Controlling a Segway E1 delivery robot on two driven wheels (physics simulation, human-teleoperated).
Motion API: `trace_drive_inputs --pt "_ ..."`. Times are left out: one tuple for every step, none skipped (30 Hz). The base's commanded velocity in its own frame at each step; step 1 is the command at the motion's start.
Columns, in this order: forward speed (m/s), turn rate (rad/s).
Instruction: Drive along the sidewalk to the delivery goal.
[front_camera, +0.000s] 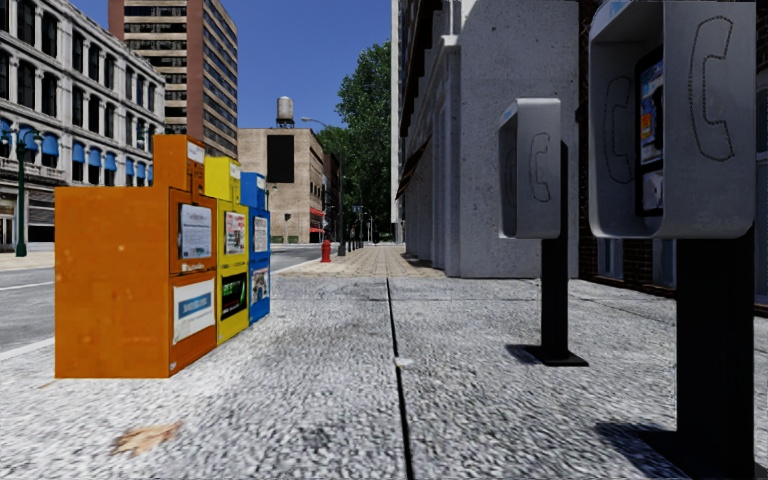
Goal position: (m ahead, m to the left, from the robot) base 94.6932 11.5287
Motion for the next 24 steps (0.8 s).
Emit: trace_drive_inputs --pt "2.0 0.0" --pt "2.0 0.0" --pt "2.0 0.0" --pt "2.0 0.0" --pt "2.0 0.0" --pt "2.0 0.0" --pt "2.0 0.0" --pt "2.0 0.0" --pt "2.0 0.0" --pt "2.0 0.0" --pt "2.0 0.0" --pt "2.0 0.0" --pt "2.0 0.0" --pt "2.0 0.0" --pt "2.0 0.0" --pt "2.0 0.0" --pt "2.0 0.0" --pt "2.0 0.0" --pt "2.0 0.0" --pt "2.0 0.0" --pt "2.0 0.0" --pt "2.0 0.0" --pt "2.0 0.0" --pt "2.0 0.0"
